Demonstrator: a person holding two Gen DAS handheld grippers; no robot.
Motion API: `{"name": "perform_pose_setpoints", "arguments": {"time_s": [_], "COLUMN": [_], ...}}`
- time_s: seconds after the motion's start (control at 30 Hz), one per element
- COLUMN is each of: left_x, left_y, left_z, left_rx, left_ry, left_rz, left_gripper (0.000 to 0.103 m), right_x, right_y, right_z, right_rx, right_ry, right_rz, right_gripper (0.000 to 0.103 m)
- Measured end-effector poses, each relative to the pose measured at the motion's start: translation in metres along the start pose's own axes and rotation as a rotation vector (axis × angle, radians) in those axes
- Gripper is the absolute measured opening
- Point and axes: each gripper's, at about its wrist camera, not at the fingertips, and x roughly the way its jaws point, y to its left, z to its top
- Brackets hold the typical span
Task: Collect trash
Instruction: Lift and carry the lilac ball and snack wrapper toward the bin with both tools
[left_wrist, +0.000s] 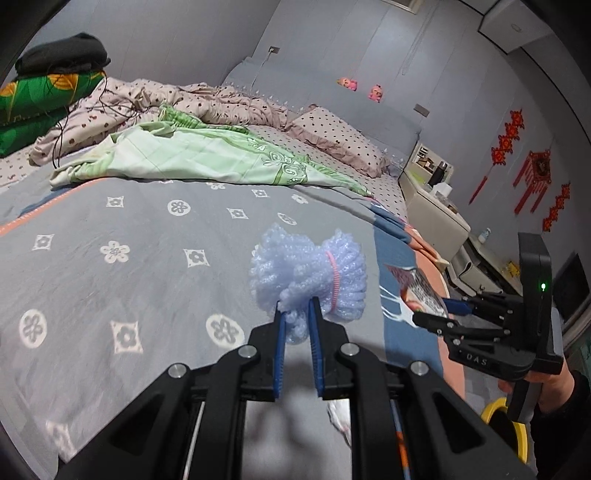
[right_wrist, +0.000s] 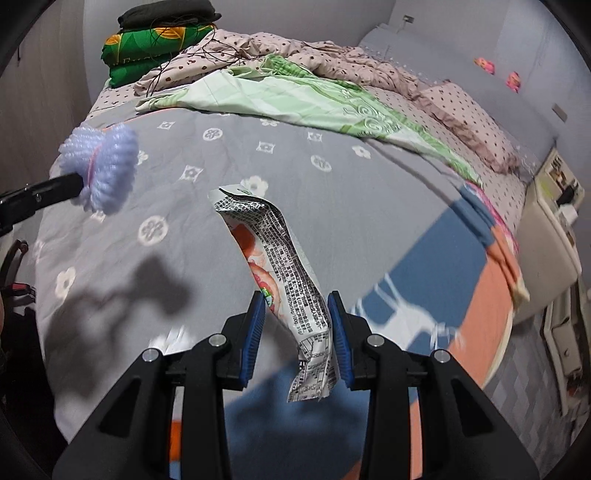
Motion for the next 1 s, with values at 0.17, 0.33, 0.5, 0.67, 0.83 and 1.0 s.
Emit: {"name": "perform_pose_setpoints", "arguments": {"time_s": [0.17, 0.33, 0.5, 0.67, 0.83, 1.0], "left_x": [-0.025, -0.05, -0.067, -0.081, -0.092, -0.1], "left_y": [-0.025, -0.051, -0.075, -0.097, -0.129, -0.163], "left_z": [-0.019, -0.033, -0.04, -0.044, -0.051, -0.061], "left_rx": [0.039, 0.07, 0.096, 0.12, 0.18, 0.239], "left_ry": [-0.001, -0.019, -0.03, -0.045, -0.054, -0.062], "left_rz": [-0.025, -0.051, -0.047, -0.051, -0.081, -0.109], "left_gripper": [0.011, 0.011, 0.011, 0.011, 0.011, 0.011], "right_x": [-0.032, -0.071, -0.096, -0.121, -0.143, -0.169], "right_y": [0.002, -0.004, -0.013, -0.023, -0.041, -0.055], "right_z": [-0.037, -0.065, -0.088, -0.106, -0.125, -0.153], "right_rx": [0.045, 0.071, 0.11, 0.148, 0.209, 0.245], "right_ry": [-0.01, -0.04, -0.058, -0.095, -0.117, -0.141], "right_rz": [-0.005, -0.018, -0.036, -0.049, -0.069, -0.112], "right_gripper": [0.034, 0.034, 0.034, 0.034, 0.034, 0.034]}}
